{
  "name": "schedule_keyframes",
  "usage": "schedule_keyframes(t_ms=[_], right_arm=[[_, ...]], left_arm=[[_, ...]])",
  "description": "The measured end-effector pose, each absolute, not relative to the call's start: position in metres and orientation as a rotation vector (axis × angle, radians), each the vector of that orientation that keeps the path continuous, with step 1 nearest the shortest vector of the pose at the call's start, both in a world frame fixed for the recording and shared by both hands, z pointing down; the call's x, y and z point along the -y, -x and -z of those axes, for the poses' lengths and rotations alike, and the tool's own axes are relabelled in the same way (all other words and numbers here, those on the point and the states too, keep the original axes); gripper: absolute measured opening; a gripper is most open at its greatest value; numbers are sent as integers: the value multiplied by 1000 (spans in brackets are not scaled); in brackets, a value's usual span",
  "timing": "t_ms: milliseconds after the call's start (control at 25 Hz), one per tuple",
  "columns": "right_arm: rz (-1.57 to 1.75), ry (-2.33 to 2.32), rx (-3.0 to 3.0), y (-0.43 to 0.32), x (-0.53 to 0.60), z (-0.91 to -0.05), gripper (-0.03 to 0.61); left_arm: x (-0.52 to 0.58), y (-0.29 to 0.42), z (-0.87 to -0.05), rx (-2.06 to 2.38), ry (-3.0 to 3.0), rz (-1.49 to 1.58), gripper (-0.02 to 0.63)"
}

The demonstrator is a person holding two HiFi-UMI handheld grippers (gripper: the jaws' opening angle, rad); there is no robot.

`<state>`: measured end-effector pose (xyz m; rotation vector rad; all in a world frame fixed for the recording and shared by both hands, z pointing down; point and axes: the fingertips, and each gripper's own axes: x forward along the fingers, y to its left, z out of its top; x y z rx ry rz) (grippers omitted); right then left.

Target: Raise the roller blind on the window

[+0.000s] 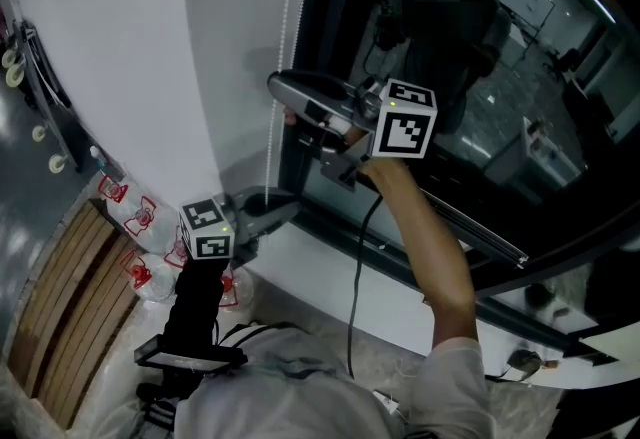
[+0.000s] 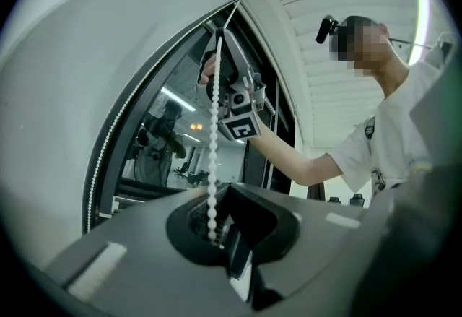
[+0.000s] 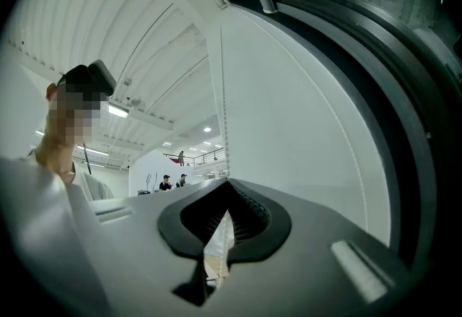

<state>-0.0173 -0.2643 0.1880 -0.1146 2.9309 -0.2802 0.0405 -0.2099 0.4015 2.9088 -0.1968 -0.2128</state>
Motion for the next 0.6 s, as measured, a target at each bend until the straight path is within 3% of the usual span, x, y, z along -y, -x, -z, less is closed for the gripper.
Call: schedule_keyframes(t_ms=[600], right_arm=[[471, 121, -3006, 27, 255, -287, 5]], left_arm=[[211, -38, -404, 207, -2900, 210, -2]])
